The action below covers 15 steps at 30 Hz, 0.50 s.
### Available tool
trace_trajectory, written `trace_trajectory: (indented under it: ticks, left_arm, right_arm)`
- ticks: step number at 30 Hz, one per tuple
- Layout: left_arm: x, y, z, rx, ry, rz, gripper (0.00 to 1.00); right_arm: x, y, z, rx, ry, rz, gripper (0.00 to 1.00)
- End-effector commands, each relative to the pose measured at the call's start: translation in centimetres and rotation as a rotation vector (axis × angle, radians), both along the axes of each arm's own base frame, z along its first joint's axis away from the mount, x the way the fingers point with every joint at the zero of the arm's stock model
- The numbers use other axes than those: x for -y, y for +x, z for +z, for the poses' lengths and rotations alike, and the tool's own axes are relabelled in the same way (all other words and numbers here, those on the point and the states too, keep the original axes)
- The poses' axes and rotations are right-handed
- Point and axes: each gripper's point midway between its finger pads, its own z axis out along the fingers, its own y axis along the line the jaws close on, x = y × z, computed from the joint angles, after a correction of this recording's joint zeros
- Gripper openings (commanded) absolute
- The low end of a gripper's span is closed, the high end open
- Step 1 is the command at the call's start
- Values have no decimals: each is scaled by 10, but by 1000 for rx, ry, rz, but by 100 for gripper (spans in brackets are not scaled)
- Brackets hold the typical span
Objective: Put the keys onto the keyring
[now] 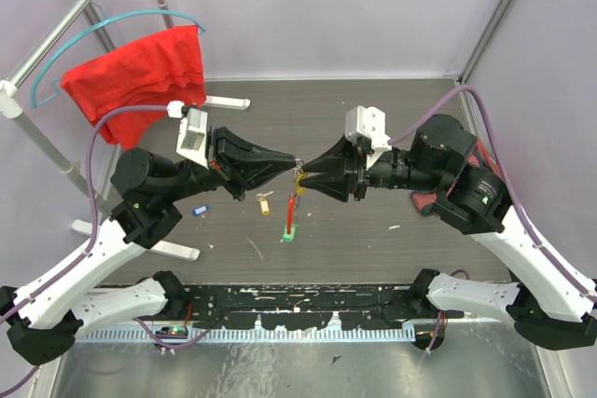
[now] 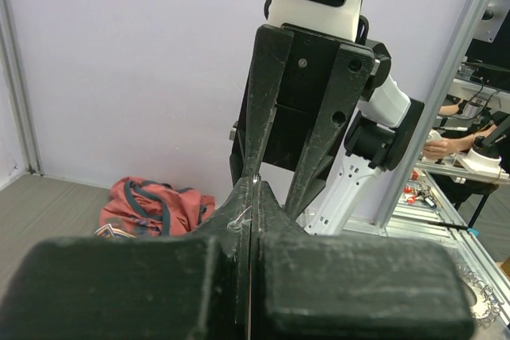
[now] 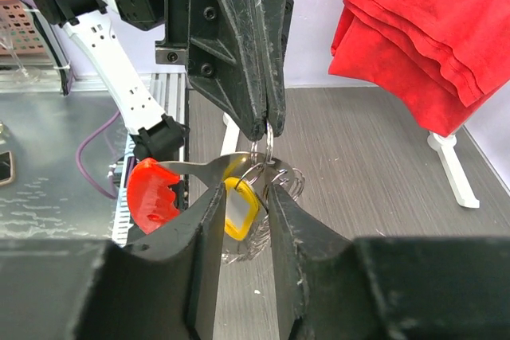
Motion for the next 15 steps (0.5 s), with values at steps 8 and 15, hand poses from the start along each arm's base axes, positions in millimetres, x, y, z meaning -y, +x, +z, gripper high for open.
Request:
trace_trajectory:
  ticks: [8,15]
  left_arm:
    - [-8,-6,25,48,-63,4,0]
    - [-7,-4,22,43,-58,7,0]
  right_arm:
    - [-4,-3,14,20,46,22,16]
    - [0,-3,20,32,59,8,3]
